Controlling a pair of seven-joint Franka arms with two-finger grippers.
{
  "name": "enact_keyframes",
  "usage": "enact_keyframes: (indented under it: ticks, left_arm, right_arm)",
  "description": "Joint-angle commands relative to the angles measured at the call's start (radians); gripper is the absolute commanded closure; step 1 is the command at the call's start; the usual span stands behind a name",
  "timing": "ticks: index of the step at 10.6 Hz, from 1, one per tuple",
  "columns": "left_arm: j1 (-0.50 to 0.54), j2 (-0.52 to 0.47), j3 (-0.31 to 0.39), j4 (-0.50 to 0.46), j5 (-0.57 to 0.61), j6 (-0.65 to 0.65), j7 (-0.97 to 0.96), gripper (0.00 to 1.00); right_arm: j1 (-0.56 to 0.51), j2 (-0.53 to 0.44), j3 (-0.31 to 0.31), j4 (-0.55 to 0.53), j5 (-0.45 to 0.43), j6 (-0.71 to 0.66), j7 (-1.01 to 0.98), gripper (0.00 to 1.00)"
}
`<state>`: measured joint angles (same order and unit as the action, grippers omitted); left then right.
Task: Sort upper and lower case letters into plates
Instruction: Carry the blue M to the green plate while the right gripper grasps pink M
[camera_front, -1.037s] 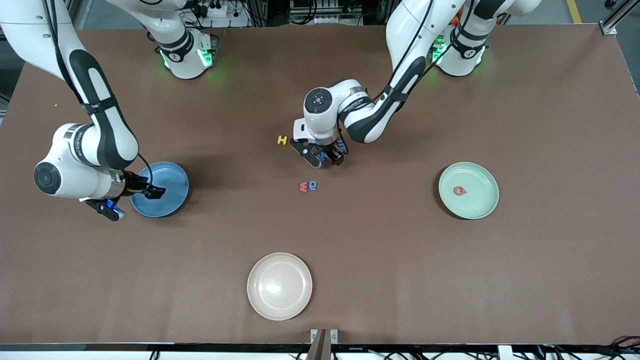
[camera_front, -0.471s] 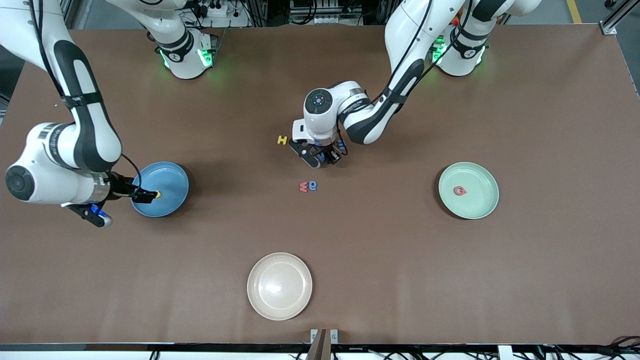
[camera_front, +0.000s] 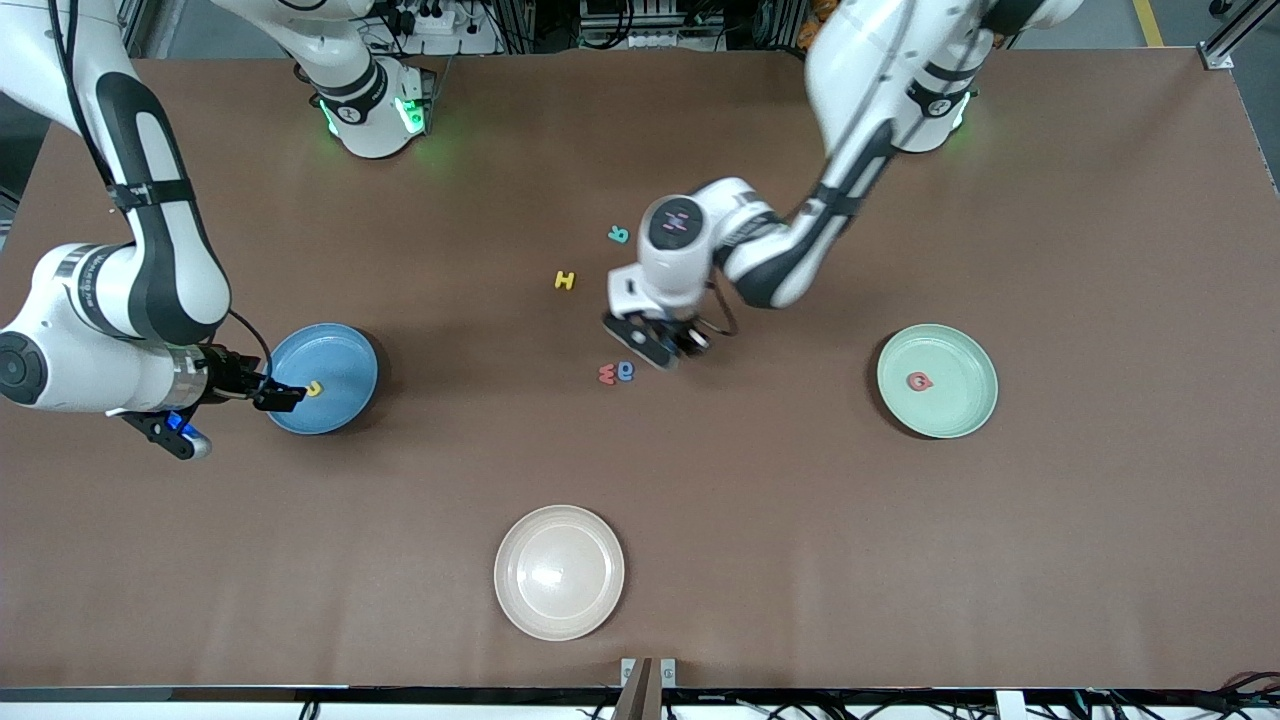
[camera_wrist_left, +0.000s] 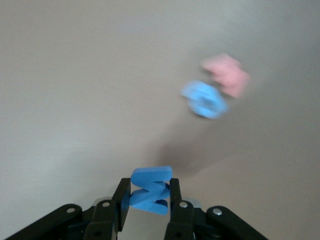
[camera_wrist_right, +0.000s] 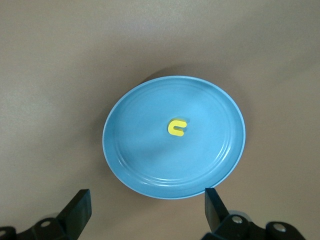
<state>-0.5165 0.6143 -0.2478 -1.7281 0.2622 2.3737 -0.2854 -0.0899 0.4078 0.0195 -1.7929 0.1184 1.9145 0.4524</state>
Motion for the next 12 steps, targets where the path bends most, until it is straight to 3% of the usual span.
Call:
enact_keyframes:
  ticks: [1, 3, 5, 8, 12]
  left_arm:
    - [0.149, -0.128, -0.027, -0.047, 0.034, -0.065, 0.012, 1.0]
    - [0.281, -0.168, -0.056, -0.047, 0.026, -0.123, 0.031, 1.0]
    - [0.39, -0.202, -0.071, -0.054, 0.025, -0.198, 0.119, 1.0]
    - [0.544, -0.229, -0.068, -0.125, 0.023, -0.212, 0.231, 1.0]
    - [0.611, -0.197, -0.045, -0.204, 0.023, -0.212, 0.229, 1.0]
  right_arm:
    - [0.031, -0.012, 0.013, 0.006, 0.004, -0.014, 0.102, 0.0]
    - [0.111, -0.02, 0.023, 0.006, 0.004, -0.022, 0.236, 0.0]
    - [0.145, -0.008, 0.077, 0.006, 0.012, 0.016, 0.325, 0.0]
    - [0.247, 0.011, 0.117, 0.004, 0.026, 0.089, 0.467, 0.0]
    - [0.404, 0.06, 0.117, 0.0, 0.006, 0.205, 0.656, 0.0]
